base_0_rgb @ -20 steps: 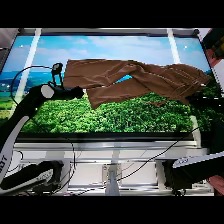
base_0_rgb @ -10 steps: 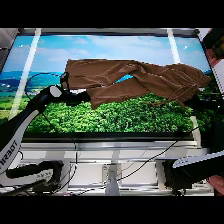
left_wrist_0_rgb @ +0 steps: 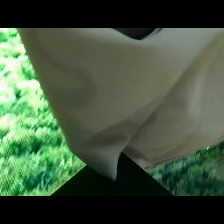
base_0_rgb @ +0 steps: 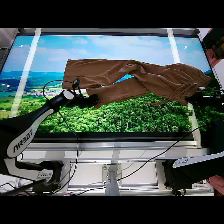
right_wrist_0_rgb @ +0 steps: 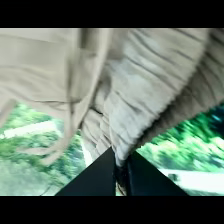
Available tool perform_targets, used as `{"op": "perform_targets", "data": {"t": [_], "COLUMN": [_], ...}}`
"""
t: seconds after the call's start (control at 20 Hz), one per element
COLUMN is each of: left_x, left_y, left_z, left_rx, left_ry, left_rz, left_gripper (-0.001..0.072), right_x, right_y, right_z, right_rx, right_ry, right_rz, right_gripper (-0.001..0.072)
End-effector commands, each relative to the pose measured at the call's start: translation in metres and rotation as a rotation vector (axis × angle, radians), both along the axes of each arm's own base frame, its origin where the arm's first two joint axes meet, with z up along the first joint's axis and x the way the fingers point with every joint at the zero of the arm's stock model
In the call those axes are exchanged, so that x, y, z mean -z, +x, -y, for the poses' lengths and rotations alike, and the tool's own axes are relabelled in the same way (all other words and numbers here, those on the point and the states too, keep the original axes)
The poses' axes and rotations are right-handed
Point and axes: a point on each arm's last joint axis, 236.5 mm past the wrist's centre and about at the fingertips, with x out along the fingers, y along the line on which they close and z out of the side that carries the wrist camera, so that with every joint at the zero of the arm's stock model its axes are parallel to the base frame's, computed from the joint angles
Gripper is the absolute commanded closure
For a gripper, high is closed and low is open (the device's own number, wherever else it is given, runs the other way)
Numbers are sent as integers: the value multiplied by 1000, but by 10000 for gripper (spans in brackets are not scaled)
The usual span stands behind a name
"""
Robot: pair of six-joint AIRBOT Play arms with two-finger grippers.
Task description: Fold the clothes and pants, and hang the long-sleeved shirts on hangers.
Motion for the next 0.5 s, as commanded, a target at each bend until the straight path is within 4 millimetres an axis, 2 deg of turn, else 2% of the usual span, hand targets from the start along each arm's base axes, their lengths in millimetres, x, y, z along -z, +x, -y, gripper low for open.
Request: {"op": "perform_targets", "data": {"t": [0.0, 0.05, 0.15, 0.25, 0.35, 0.45], "left_x": [-19, -37, -89, -150, -207, -252], "left_y": [41, 55, 87, 111, 118, 110], "left_z": [-12, -19, -45, -88, -137, -178], "left_rx": [-89, -91, -106, -160, -208, -240], "left_ry": [6, 5, 7, 24, 97, 182], "left_rz": [124, 176, 307, 443, 574, 674], "left_gripper": [681, 681, 682, 682, 683, 682], "right_x": [-48, -66, -103, -148, -193, -235], "right_y": [16, 24, 36, 47, 57, 66], "right_z": [0, 6, 18, 30, 41, 53], "right_rx": [-12, 17, 68, 125, 180, 276], "right_ry": [5, -5, -37, -71, -115, -134], "right_rz": [95, 117, 157, 209, 277, 345], "right_gripper": [678, 678, 679, 679, 679, 679]}}
